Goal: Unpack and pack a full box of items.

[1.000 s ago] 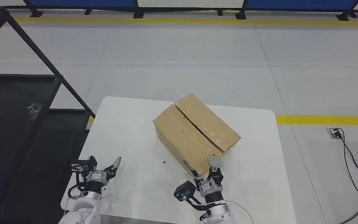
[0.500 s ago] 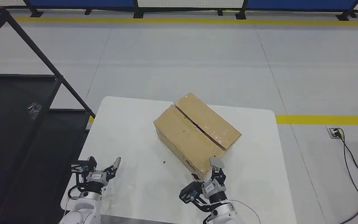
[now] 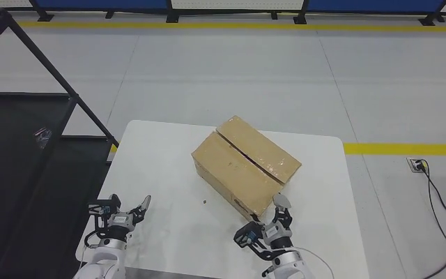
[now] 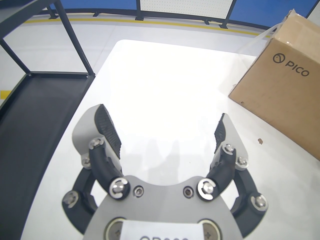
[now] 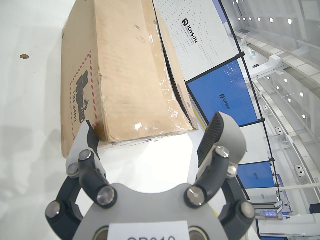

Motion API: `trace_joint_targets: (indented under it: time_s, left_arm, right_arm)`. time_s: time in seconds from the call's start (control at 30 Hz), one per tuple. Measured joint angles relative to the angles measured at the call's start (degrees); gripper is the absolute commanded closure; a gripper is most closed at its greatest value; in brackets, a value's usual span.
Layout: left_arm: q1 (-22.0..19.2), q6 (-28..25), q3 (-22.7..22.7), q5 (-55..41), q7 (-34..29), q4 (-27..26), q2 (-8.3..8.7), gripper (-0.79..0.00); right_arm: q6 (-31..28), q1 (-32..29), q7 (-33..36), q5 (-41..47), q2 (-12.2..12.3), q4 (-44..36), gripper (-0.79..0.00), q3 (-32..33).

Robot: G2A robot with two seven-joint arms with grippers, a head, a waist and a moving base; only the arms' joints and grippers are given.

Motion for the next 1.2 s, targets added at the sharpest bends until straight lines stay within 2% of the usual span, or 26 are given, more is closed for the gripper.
trace_joint_targets:
  time_s: [0.27,0.6,1.2]
  left_arm:
    - [-0.05,0.12,0.02,0.38,-0.11,0.01,-0.08,-0.785]
    - [-0.10,0.52,-0.09,0.32,0.12,0.13,-0.22,-0.785]
    - [-0.17,1.07,-0.13,0.13,0.16,0.31,-0.48,-0.785]
  right_arm:
    - [-1.08,-0.61,-0.10,3.30,0.05,-0.58,-0.785,2.75]
    - [-5.04,-0.05,-2.58,12.23,0.21,-0.98,-0.785,7.33]
    - [-3.71,0.55,-1.41,19.14,0.23,-0.02,-0.785,13.38]
